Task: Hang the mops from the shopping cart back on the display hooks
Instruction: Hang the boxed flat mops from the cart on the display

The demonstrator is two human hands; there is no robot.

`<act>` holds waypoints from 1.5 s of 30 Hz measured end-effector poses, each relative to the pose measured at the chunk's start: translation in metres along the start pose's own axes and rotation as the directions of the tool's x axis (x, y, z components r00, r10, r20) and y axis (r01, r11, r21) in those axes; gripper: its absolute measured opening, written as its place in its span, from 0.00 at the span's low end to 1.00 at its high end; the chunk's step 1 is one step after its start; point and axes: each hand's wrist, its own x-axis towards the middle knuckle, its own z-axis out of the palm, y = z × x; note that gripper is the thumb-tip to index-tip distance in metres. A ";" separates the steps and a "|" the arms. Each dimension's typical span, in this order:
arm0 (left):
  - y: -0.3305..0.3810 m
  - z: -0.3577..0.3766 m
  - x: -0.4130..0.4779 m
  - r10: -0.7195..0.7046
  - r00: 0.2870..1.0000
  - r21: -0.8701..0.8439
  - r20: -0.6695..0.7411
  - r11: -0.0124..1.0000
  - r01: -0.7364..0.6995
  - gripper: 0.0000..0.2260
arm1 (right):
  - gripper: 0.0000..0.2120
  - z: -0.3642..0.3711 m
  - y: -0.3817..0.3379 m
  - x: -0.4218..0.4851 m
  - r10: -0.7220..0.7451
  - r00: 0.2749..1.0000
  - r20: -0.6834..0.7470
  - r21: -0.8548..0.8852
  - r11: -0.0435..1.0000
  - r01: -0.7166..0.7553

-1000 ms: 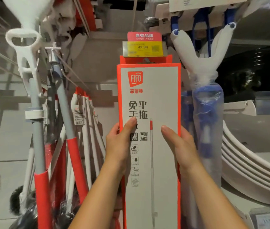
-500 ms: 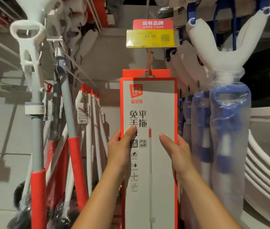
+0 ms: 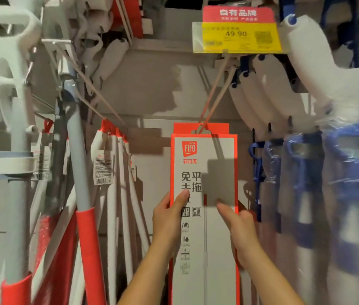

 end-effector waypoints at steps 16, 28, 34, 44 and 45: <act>-0.036 -0.011 0.014 0.107 0.993 0.188 -0.056 0.978 -0.095 0.28 | 0.08 0.001 0.018 0.002 -0.058 0.995 -0.075 -0.137 0.989 0.047; -0.042 -0.043 -0.101 0.090 0.995 0.886 0.046 0.456 -0.082 0.21 | 0.17 -0.047 0.022 -0.076 0.017 0.994 0.109 -0.812 0.578 0.079; -0.051 -0.043 -0.155 -0.023 0.996 0.966 0.091 0.244 -0.083 0.20 | 0.19 -0.066 0.023 -0.130 0.191 0.969 0.156 -0.918 0.391 0.070; -0.057 -0.055 -0.202 -0.162 0.954 0.951 0.254 0.222 -0.215 0.20 | 0.20 -0.073 0.016 -0.197 0.242 0.970 -0.010 -0.954 0.290 -0.082; -0.054 -0.059 -0.205 -0.162 0.948 0.949 0.274 0.207 -0.239 0.19 | 0.20 -0.070 0.015 -0.204 0.238 0.971 -0.027 -0.956 0.279 -0.095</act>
